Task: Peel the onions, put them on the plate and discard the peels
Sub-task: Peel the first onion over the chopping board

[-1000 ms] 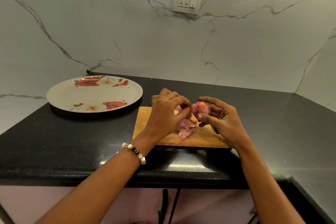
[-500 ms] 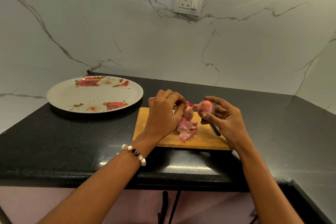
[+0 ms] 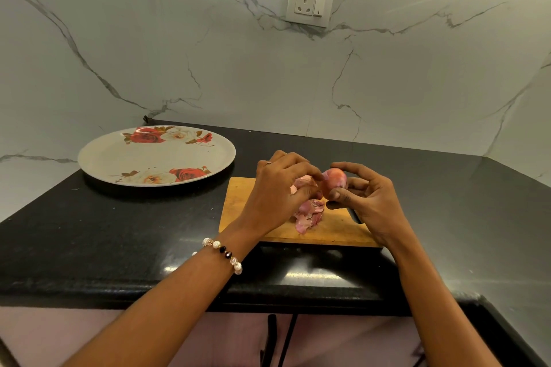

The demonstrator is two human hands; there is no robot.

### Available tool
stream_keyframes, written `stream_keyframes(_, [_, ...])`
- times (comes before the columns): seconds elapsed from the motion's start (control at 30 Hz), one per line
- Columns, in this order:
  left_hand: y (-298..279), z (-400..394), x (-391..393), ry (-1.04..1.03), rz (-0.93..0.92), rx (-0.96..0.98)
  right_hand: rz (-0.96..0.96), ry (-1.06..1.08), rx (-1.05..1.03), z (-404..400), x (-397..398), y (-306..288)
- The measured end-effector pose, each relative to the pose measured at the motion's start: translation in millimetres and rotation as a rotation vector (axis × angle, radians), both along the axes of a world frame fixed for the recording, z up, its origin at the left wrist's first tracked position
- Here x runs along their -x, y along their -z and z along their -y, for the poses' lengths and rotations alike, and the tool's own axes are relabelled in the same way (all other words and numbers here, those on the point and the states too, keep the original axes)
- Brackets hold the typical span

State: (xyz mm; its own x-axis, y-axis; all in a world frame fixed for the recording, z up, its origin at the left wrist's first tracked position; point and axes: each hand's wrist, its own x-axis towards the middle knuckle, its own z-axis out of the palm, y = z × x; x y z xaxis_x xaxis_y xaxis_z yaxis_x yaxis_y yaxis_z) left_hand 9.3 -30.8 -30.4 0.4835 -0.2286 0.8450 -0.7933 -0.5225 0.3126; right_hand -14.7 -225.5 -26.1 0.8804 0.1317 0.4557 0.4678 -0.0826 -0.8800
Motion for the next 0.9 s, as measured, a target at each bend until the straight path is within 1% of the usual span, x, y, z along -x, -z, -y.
stream_keyframes(0.1, [-0.9,0.6,0.0,0.044,-0.034,0.031,-0.028,-0.021,0.011,-0.1,0.6,0.3])
stream_keyframes(0.63, [-4.2,-0.6,1.5,0.032,-0.104,0.070,-0.081,-0.058,0.017,-4.3,3.3,-2.5])
stream_keyframes(0.9, [-2.6,-1.5,1.0,0.043,-0.140,0.016,-0.089,-0.061,0.022,-4.2,4.9,-2.7])
